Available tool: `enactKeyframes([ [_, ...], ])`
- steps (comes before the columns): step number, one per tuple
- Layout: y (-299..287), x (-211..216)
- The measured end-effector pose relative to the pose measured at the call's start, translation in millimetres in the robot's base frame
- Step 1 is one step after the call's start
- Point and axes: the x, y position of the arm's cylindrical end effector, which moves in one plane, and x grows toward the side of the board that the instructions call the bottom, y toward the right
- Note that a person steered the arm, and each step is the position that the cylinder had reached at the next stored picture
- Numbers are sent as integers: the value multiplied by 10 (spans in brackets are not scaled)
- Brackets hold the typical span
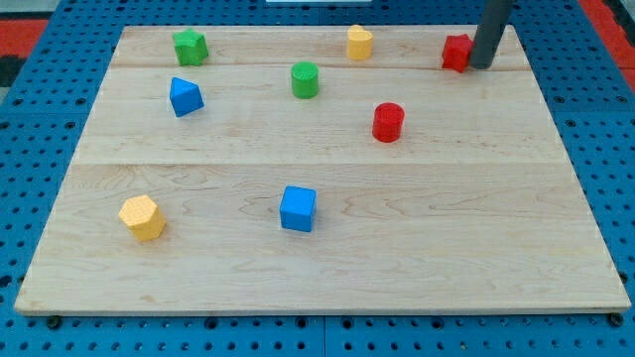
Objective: Place the yellow heart above the green circle
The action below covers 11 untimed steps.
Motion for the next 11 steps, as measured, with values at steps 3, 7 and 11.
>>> enactKeyframes([
  [3, -4, -328],
  [7, -770, -75],
  [11, -1591, -440],
])
